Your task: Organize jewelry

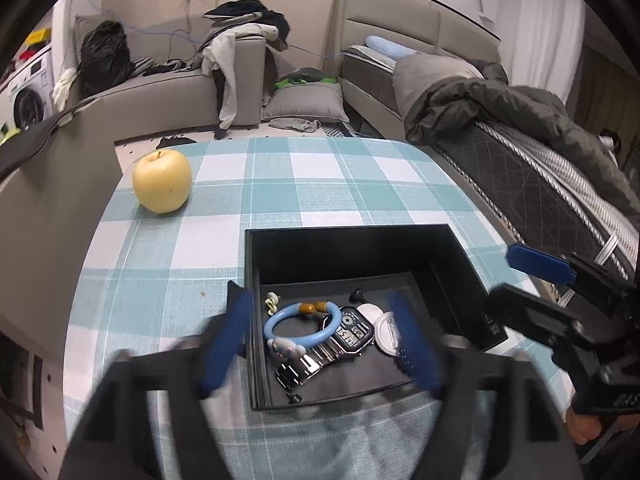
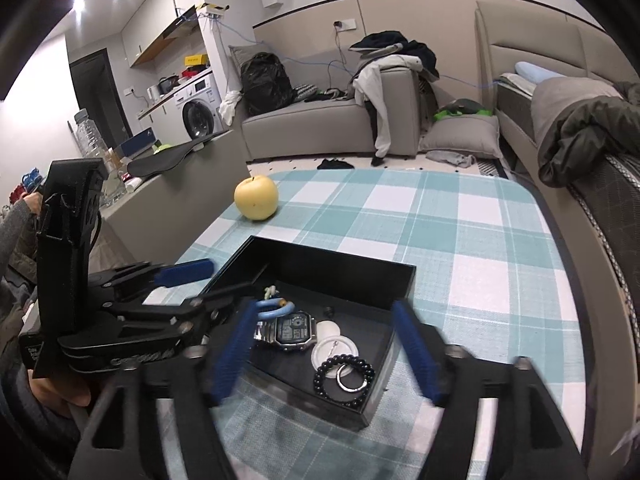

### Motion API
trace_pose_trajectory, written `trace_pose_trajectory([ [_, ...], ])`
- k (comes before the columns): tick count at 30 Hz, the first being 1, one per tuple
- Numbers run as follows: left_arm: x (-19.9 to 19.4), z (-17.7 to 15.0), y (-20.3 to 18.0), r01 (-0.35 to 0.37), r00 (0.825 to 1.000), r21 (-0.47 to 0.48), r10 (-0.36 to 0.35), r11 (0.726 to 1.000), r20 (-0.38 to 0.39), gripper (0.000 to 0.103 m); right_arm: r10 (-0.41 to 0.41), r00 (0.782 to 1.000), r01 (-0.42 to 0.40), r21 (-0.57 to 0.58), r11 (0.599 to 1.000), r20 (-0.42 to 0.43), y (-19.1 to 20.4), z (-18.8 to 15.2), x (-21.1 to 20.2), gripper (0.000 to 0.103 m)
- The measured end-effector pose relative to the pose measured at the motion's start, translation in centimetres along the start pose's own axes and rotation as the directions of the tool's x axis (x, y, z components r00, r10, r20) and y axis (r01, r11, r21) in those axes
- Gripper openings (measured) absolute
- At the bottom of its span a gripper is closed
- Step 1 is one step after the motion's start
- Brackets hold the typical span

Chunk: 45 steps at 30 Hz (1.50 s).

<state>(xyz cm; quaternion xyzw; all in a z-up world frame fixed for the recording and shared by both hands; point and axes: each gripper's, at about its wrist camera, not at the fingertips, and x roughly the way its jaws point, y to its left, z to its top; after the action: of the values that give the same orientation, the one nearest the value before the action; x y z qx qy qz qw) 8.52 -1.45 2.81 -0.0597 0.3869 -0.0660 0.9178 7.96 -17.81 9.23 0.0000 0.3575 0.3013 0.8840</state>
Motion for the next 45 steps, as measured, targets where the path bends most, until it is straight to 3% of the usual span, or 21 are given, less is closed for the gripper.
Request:
trace_pose_trajectory([
  [2, -0.4, -0.1, 0.1, 0.0, 1.0, -0.004, 0.0, 1.0, 0.023, 0.082, -0.009, 1.0, 0.009, 0.005, 1.0, 0.012, -0.1, -0.1, -0.2, 0.091],
  [5, -1.0, -0.2, -0.1, -0.016, 0.998, 0.019, 0.015, 1.0, 0.056, 0.096, -0.019, 1.0, 0.019, 0.006, 1.0, 0.012, -0.2, -0.2, -0.3, 0.103],
  [7, -1.4, -0.4, -0.1, -0.031, 0.996, 0.013, 0.03, 0.999, 0.083, 0.102, -0.041, 0.999, 0.041, 0.004, 0.999, 0.02, -0.1, -0.4, -0.4, 0.103],
  [10, -1.7, -0.7, 0.0, -0.045, 0.995, 0.002, 0.045, 0.999, 0.09, 0.102, -0.073, 0.997, 0.073, -0.008, 0.997, 0.011, 0.0, -0.7, -0.5, 0.103],
  [19, -2.7, -2.3, -0.3, -0.084, 0.989, -0.001, 0.084, 0.996, 0.125, 0.102, -0.045, 0.999, 0.044, 0.021, 0.999, 0.023, 0.5, -2.5, -0.7, 0.103],
  [45, -3.5, -2.6, 0.2, -0.073, 0.99, -0.051, 0.078, 0.996, 0.121, 0.102, -0.048, 0.999, 0.046, 0.062, 0.997, 0.022, 1.3, -2.5, -2.0, 0.103],
])
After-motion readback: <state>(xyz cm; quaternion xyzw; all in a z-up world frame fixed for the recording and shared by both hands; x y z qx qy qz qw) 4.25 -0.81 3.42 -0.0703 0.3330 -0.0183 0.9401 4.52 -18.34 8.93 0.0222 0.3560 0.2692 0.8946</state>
